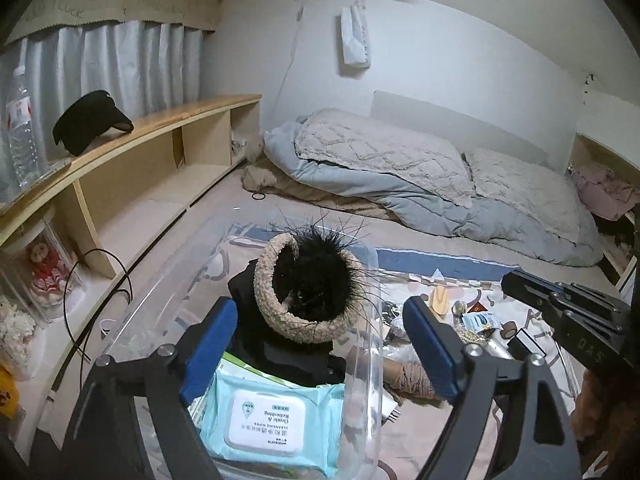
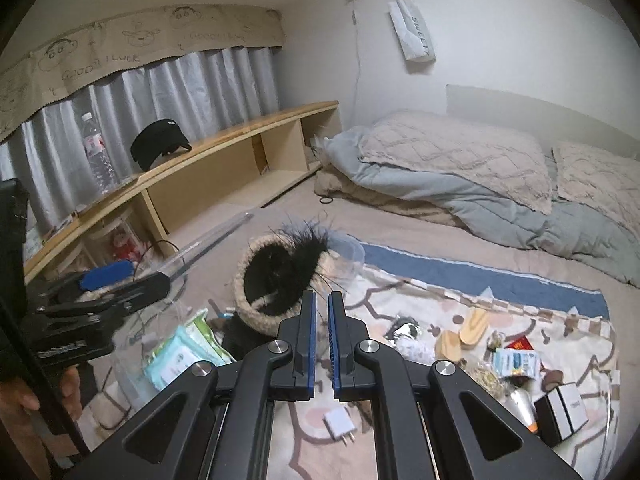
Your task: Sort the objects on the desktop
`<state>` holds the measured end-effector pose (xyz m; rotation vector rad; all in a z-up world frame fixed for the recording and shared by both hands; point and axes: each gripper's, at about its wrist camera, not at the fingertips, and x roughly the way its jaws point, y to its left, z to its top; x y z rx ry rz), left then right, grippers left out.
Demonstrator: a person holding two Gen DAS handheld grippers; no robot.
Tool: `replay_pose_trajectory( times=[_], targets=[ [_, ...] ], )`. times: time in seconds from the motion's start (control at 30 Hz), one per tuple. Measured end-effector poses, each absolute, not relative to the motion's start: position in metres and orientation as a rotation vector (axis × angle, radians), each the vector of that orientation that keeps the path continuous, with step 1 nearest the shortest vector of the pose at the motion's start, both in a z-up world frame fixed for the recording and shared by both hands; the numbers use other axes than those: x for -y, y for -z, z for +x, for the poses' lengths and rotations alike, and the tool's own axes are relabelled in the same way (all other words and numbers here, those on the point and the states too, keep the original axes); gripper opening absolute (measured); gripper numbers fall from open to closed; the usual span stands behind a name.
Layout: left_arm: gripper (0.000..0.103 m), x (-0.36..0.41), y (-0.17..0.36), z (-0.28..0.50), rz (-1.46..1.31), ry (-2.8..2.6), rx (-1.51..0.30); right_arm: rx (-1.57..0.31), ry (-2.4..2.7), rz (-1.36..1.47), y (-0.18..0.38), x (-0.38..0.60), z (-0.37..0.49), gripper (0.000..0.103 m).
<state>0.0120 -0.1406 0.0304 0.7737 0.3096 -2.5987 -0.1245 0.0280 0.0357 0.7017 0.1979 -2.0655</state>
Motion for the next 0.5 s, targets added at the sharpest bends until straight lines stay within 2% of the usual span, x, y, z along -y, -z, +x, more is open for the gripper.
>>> replay_pose_trajectory(
  times=[0.07,0.2,0.27,0.3,0.33,0.5],
  targets=[
    [0.098,0.137,-0.028,0.014,0.763,2.603,-0.298,-0.201,2.075,0.694,-0.034,-0.034,-0.124,0.006],
    [0.100,0.133,-0.021,0.015,0.762,2.597,-0.276,-0.208,2.119,0.682,-0.029,-0.044,-0.125,0.009],
    [0.100,0.131,-0.018,0.016,0.761,2.600,-0.275,-0.215,2.135,0.680,-0.025,-0.048,-0.126,0.036],
    [0.100,0.131,-0.017,0.016,0.760,2.602,-0.278,-0.212,2.158,0.668,-0.024,-0.051,-0.126,0.071],
    [0.100,0.130,-0.016,0.016,0.760,2.604,-0.280,-0.205,2.189,0.627,-0.024,-0.056,-0.123,0.084],
    [0.100,0.126,-0.014,0.017,0.740,2.613,-0.272,-0.233,2.207,0.551,-0.026,-0.061,-0.119,0.084]
  ],
)
